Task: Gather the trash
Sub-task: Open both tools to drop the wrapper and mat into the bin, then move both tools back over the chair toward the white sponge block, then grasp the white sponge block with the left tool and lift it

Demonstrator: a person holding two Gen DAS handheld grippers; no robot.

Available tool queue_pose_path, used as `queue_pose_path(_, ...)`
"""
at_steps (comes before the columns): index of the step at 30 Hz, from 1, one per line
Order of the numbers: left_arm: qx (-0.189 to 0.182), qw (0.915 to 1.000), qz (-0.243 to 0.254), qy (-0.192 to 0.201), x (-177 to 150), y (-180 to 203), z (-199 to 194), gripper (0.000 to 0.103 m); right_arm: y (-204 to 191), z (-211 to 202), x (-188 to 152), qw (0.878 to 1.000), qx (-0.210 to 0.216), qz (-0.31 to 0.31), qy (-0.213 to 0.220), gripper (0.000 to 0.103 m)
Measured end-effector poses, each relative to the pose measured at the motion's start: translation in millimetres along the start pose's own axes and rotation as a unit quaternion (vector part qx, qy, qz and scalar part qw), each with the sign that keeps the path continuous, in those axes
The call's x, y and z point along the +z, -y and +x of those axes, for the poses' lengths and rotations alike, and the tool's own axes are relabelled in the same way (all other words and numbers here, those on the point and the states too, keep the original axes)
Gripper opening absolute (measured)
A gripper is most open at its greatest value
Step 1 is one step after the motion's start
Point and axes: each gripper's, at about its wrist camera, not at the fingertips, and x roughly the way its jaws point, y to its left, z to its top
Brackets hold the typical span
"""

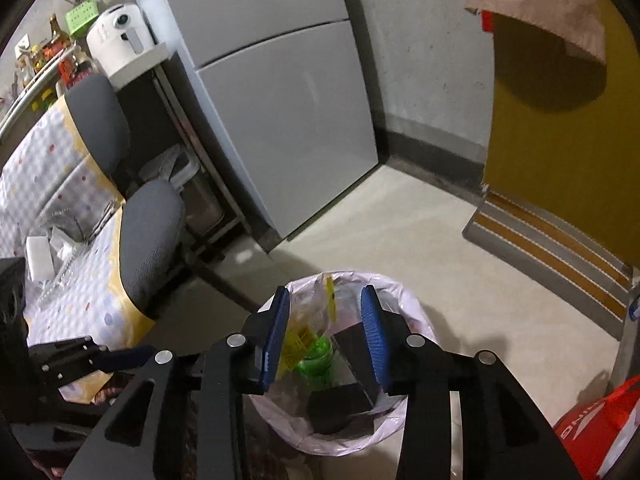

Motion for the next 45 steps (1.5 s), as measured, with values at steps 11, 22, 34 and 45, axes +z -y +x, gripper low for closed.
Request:
queue_pose_path(11, 0.064, 0.9939, -0.042, 0.079, -12.9, -35.9, -64.4, 0.045, -46.1, -39.4, 26.6, 0.997, 0.045, -0.033, 0.054, 0.040)
queue_pose_path(22, 0.161, 0.9636, -0.147, 0.155, -61.1, -100.7, -154.1, 0.050, -165.8, -50.1, 36.4, 0.977, 0.151, -0.139, 0.059, 0.040)
queue_pose_path(34, 0.292, 0.8942, -0.275, 0.199, -133.9, -197.4, -242.8, 0.059, -314.3, -17.5, 24.6, 0.938, 0.240, -0.250, 0.022, 0.051)
queue_pose_path(45, 0.297, 0.8720, -0.335, 0.199, -117.9, -306.8, -239.0, 0.059, -401.5, 43.8, 37.6, 0.926, 0.254, -0.279, 0.004, 0.059)
